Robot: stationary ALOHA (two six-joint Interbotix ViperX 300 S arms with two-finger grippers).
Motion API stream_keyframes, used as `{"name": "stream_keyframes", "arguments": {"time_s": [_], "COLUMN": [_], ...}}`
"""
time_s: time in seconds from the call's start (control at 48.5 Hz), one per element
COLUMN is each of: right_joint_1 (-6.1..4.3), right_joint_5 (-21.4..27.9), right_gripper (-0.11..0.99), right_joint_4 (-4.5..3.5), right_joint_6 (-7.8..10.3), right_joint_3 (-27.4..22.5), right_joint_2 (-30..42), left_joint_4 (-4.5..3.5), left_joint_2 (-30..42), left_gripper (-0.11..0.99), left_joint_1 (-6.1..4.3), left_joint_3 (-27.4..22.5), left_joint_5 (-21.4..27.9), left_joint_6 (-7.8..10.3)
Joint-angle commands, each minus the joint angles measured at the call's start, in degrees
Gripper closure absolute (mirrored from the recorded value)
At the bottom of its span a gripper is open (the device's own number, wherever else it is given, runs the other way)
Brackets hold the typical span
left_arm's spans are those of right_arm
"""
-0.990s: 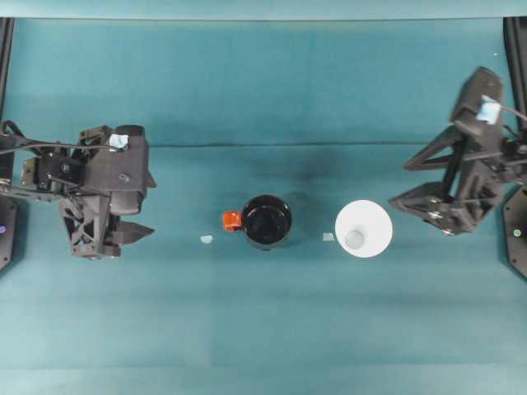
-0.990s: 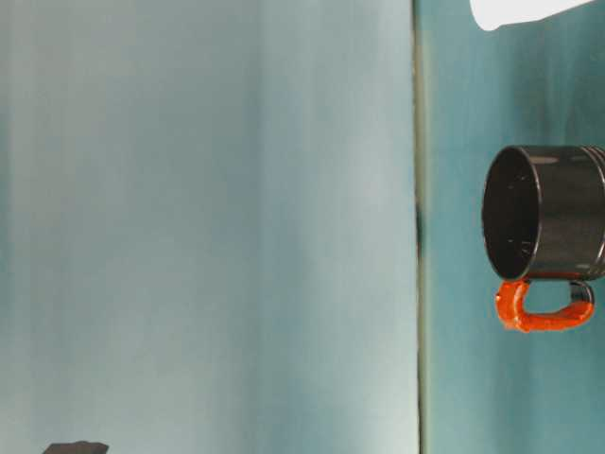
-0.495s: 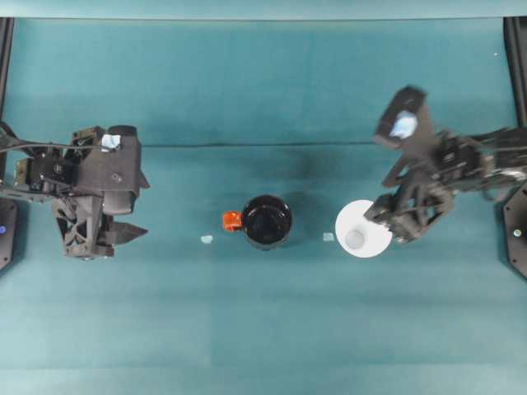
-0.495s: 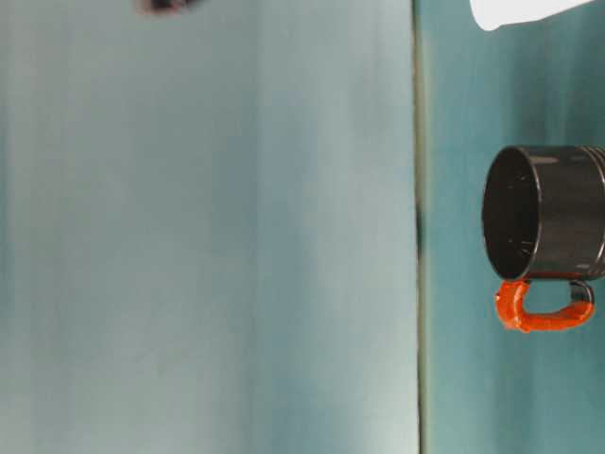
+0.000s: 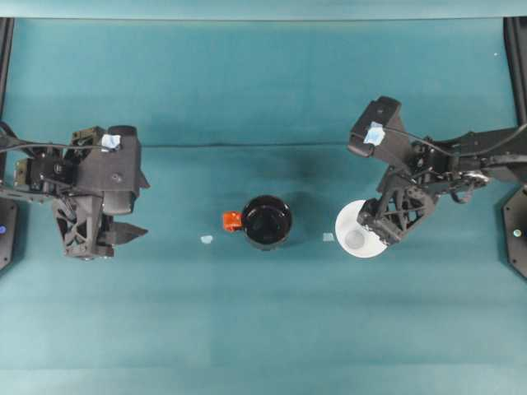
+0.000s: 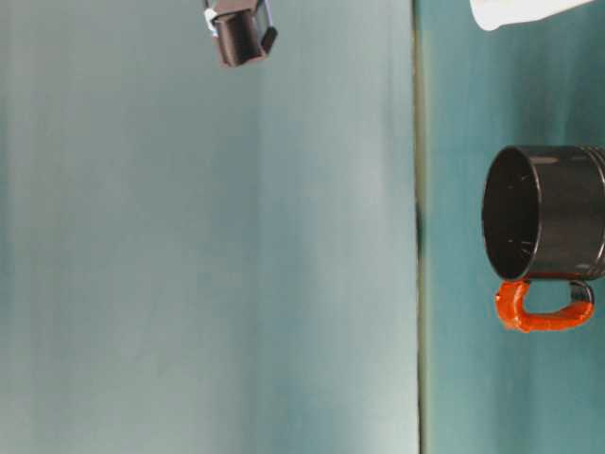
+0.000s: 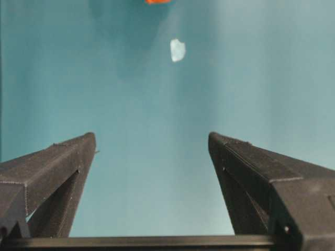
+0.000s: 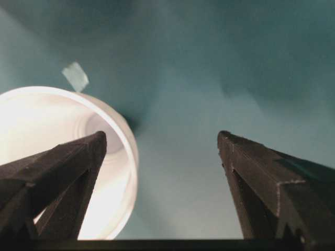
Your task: Put the paper cup into the moved red handle cup holder.
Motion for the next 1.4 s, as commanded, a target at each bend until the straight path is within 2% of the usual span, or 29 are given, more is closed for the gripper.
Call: {"name": "stream_keyframes", "arguments": {"time_s": [0.0,0.186,0.289,0.309,0.351,0.413,0.557,0.619,0.701,0.887,1.052,1.135,1.279,1.382], "right_joint_1": [0.00,0.00,0.26,0.35,0.62,0.97,1.41,1.41,1.41,1.41,1.41,1.49,1.23,1.23], "right_joint_5": [0.62,1.23,1.23,1.23,1.41,1.85,1.58,1.58,1.85,1.93,2.64,5.89,13.54,19.86], "right_gripper": [-0.08,-0.03,0.08,0.11,0.19,0.37,0.75,0.86,0.94,0.99,0.99,0.99,0.99,0.99], "right_joint_4": [0.18,0.18,0.35,0.44,1.23,1.76,1.85,1.85,1.85,1.85,2.55,2.81,2.37,1.23], "right_joint_6": [0.35,0.26,0.35,0.35,0.26,0.18,0.26,0.26,0.26,0.35,0.35,0.18,-0.35,-1.49], "right_joint_3": [-0.97,-1.05,-1.14,-1.23,-1.41,-1.49,-1.85,-2.02,-2.20,-2.46,-3.43,-5.98,-13.36,-19.78], "right_joint_2": [0.00,0.26,0.35,0.35,0.35,0.62,0.88,0.97,1.14,1.14,0.97,0.00,-1.49,-1.23], "left_joint_4": [0.18,0.18,0.18,0.18,0.09,0.18,0.09,0.18,0.09,0.18,0.18,0.18,0.09,0.18], "left_joint_2": [-0.53,-0.53,-0.53,-0.53,-0.53,-0.53,-0.26,-0.18,-0.18,-0.18,-0.18,-0.26,-0.53,-0.62], "left_gripper": [-0.07,-0.07,-0.07,-0.07,-0.07,-0.07,-0.07,-0.07,-0.07,-0.07,-0.07,-0.07,-0.07,-0.07], "left_joint_1": [0.09,0.09,0.09,0.09,0.09,0.09,0.09,0.09,0.09,0.09,0.09,0.09,0.09,0.09], "left_joint_3": [-0.70,-0.70,-0.88,-0.88,-0.88,-0.97,-2.20,-2.46,-2.64,-2.72,-2.90,-2.90,-3.08,-3.25], "left_joint_5": [-0.35,-0.35,-0.35,-0.35,-0.35,-0.35,-0.44,-0.44,-0.44,-0.44,-0.44,-0.44,-0.44,-0.44], "left_joint_6": [0.09,-0.09,-0.09,-0.09,-0.09,-0.18,0.26,0.26,0.26,0.26,0.18,0.00,0.09,0.26]}}
